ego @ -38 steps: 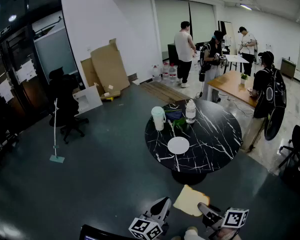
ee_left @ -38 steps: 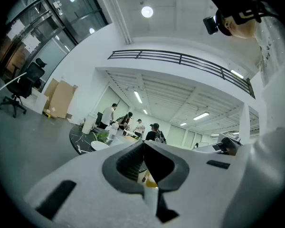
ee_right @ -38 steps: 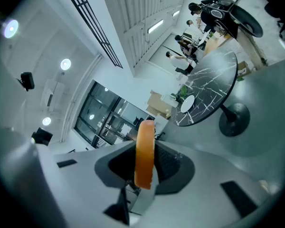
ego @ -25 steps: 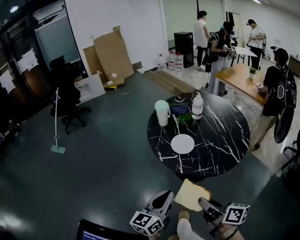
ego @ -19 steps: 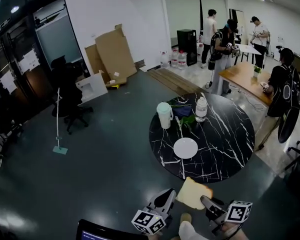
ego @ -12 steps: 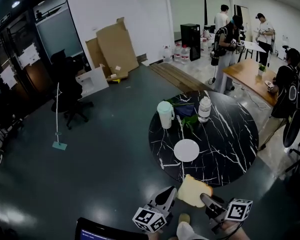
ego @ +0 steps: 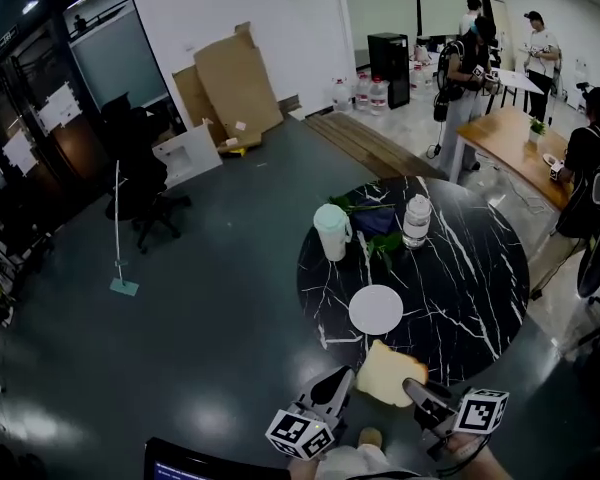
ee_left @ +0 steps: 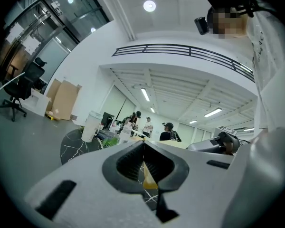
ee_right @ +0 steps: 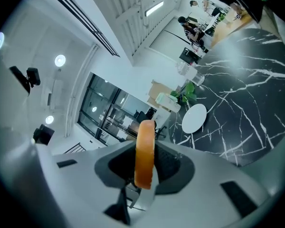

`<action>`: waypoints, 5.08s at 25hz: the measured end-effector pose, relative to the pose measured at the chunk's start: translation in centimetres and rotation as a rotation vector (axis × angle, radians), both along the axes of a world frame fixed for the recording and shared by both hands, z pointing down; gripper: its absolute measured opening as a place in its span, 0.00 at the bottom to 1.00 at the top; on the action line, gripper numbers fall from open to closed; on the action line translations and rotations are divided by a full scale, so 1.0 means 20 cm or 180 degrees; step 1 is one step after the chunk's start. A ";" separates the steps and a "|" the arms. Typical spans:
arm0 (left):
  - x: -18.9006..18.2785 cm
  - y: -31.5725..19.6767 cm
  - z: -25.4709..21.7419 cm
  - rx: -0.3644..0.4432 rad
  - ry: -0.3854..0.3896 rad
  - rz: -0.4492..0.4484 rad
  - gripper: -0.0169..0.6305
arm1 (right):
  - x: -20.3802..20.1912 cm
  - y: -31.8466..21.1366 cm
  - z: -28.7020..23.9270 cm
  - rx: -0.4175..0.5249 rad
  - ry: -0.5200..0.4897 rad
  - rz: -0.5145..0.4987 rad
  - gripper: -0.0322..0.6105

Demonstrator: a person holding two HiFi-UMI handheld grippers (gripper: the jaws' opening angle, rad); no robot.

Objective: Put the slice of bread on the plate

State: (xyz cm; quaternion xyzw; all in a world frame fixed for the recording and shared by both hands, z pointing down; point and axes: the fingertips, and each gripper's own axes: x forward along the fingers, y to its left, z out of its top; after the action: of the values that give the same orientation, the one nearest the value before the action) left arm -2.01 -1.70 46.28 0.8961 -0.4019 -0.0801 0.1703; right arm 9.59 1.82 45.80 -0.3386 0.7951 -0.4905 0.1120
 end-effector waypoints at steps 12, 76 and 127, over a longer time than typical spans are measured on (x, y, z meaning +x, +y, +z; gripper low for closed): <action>0.06 -0.29 0.07 -0.0063 -0.0034 0.0070 0.04 | 0.04 -0.25 0.12 -0.0160 0.0024 0.0072 0.19; -0.04 -0.96 0.42 -0.0388 0.0096 -0.0236 0.04 | 0.01 -1.15 0.78 -0.0414 0.1961 0.0180 0.28; 0.14 -0.69 0.09 -0.0216 0.0052 -0.0033 0.04 | -0.06 -0.68 0.20 0.0340 0.1866 -0.0291 0.33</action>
State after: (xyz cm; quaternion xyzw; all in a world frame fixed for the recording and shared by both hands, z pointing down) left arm 0.80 -15.52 48.17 0.8870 -0.4076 -0.0746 0.2035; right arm 8.32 -11.80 49.75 -0.4232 0.8327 -0.3338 -0.1269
